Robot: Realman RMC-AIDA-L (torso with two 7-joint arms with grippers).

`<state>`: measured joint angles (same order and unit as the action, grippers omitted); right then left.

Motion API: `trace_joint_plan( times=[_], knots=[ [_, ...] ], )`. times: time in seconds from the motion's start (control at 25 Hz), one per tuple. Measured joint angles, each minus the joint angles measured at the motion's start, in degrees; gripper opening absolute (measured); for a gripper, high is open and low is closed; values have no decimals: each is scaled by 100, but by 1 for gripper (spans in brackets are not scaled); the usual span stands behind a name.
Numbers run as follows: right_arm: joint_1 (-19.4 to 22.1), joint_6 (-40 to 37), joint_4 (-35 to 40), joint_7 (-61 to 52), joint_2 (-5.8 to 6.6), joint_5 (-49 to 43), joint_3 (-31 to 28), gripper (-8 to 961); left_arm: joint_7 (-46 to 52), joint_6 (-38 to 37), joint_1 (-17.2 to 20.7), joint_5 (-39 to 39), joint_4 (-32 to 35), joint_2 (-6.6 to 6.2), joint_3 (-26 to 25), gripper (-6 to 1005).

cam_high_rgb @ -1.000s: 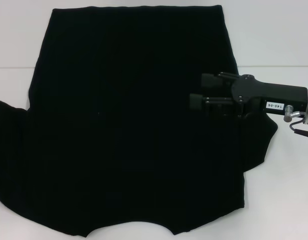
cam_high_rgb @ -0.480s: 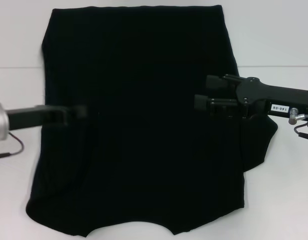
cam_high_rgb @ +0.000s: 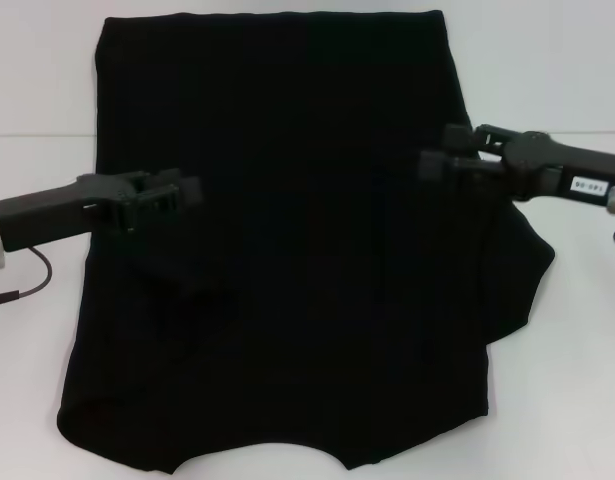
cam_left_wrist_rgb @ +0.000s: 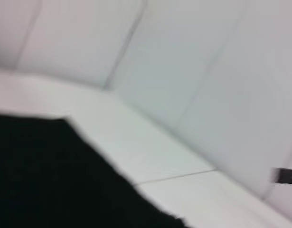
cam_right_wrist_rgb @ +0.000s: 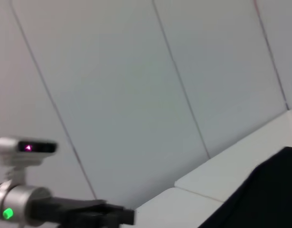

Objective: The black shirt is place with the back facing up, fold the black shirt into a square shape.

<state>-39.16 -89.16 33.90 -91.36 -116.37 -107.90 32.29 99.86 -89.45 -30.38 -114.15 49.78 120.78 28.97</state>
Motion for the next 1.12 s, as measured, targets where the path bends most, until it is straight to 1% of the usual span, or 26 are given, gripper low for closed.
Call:
trace_joint_plan(
  times=[0.04,0.12,0.28,0.48,0.52,0.56,0.64,0.8,0.96,1.12],
  knots=[
    [0,43,4,-183,38,0,-10,945,-228,-147,-7,30,-58,-5,-10,367],
    [5,166,12,-622,128,-7,-24,945,-540,-275,-34,42,-163,-13,1,405],
    [58,571,-43,-1734,349,-179,39,944,-1117,-276,-73,24,-413,-13,50,481],
    [128,867,-55,-3037,567,-878,77,944,-1607,-428,-97,17,-542,-10,106,575],
    [136,878,-57,-3274,614,-1072,80,944,-1715,-505,-99,17,-571,-6,144,594],
    [138,877,-60,-3493,649,-1228,83,944,-2132,-728,-110,23,-662,23,326,641],
    [150,853,-64,-3892,721,-1558,85,944,-2412,-770,-118,14,-706,62,594,736],
    [176,820,-66,-4427,800,-2040,85,944,-2853,-586,-81,-17,-705,172,1241,936],
    [176,811,-87,-4763,812,-2464,86,945,-3049,-594,-63,-23,-710,192,1372,937],
    [84,947,-270,-4904,813,-2799,96,945,-3094,-594,-59,-79,-710,202,1398,937]
  ],
)
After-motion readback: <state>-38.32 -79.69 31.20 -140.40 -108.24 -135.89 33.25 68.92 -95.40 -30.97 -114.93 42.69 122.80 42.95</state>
